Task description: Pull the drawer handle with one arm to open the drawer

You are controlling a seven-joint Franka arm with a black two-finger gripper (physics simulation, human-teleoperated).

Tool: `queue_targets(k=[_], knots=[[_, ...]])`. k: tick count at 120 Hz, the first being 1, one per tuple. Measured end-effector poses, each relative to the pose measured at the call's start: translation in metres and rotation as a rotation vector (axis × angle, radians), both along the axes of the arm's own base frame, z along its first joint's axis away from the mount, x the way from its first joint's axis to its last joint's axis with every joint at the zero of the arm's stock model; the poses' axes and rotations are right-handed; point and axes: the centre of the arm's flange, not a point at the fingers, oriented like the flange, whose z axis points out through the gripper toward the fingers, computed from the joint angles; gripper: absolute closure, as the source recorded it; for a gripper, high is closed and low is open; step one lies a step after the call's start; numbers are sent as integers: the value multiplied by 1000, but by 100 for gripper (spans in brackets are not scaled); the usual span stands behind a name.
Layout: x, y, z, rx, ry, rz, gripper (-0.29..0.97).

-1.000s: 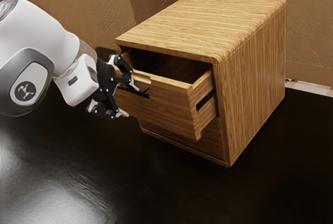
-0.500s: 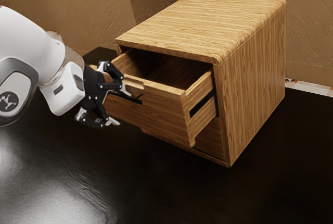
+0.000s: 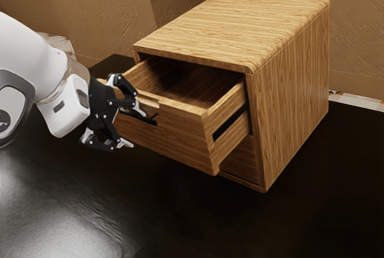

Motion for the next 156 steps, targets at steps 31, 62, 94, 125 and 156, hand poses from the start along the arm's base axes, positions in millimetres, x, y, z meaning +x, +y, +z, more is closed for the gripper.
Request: queue_targets(k=[31,62,94,125,156], knots=[[-12,1,5,-4,-1,0,33],[-29,-2,3,-8,12,-5,29],[-55,0,4,-18,13,-8,29],[-80,1,3,-23,11,-13,29],[-99,4,5,-28,8,-12,30]])
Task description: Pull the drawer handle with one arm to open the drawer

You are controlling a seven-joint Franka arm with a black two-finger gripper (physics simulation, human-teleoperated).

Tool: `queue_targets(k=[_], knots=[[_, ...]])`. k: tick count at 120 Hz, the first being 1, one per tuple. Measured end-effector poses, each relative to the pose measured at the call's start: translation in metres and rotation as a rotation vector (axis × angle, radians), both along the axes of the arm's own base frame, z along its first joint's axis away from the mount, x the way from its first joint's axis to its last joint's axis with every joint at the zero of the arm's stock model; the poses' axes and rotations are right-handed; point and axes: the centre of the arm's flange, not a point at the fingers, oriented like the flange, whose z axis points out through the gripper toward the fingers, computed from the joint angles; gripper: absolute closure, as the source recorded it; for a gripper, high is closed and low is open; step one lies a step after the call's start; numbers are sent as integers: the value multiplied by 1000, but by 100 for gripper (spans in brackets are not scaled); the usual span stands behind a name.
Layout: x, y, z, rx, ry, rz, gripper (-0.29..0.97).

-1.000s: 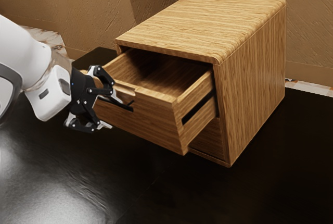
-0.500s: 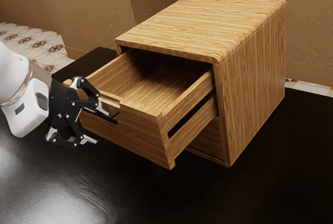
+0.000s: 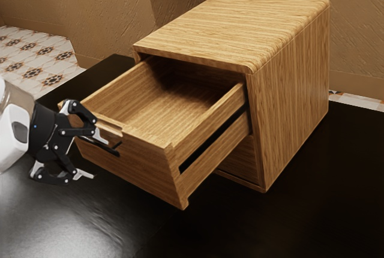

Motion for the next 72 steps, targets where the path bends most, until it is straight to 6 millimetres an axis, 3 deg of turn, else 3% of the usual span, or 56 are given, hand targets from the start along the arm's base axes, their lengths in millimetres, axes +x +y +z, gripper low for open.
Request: queue_targets(k=[22,50,61,72], knots=[[-4,1,-1,7,9,2,29],[-6,1,8,19,-6,4,11],[-15,-18,30,49,-47,-21,7],[-42,-78,102,95,-100,-37,4]])
